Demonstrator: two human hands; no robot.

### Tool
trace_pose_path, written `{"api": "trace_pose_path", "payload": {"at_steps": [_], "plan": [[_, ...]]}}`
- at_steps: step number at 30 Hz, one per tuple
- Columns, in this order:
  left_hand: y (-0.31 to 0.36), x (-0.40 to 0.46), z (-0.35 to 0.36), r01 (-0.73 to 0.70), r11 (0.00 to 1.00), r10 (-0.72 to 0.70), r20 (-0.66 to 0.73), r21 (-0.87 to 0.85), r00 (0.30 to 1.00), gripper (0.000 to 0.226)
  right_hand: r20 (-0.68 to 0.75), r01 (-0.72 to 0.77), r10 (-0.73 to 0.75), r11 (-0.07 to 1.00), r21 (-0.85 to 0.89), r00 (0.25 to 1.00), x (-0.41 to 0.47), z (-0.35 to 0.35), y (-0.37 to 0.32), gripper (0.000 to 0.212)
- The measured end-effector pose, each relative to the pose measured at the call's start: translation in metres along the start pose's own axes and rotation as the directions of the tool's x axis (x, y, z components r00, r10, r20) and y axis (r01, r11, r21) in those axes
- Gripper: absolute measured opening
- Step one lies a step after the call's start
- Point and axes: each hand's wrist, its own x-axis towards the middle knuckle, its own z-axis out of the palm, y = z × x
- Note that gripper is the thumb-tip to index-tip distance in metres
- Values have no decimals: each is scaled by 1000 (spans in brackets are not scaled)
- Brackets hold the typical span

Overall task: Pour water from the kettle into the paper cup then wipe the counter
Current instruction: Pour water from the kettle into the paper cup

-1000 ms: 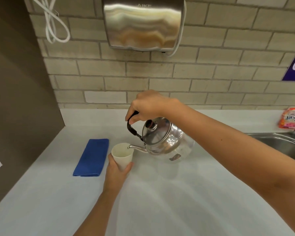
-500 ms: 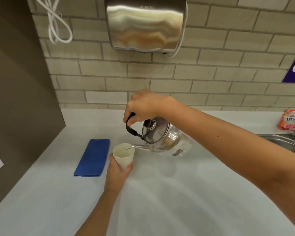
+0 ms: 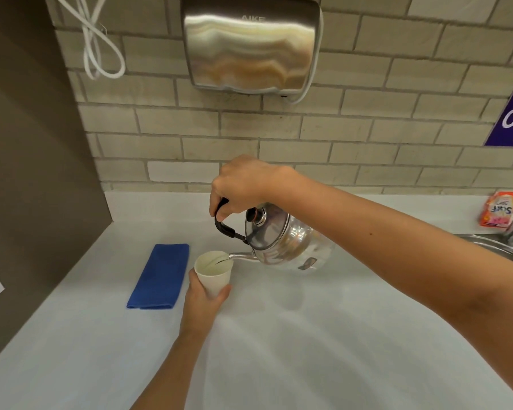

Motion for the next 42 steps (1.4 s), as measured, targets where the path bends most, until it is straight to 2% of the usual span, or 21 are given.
{"api": "trace_pose_path", "payload": {"at_steps": [42], "plan": [[1, 0, 0, -14, 998, 14, 1, -63, 1000, 84, 12, 9, -9, 998, -56, 1000, 3, -7, -1, 23]]}}
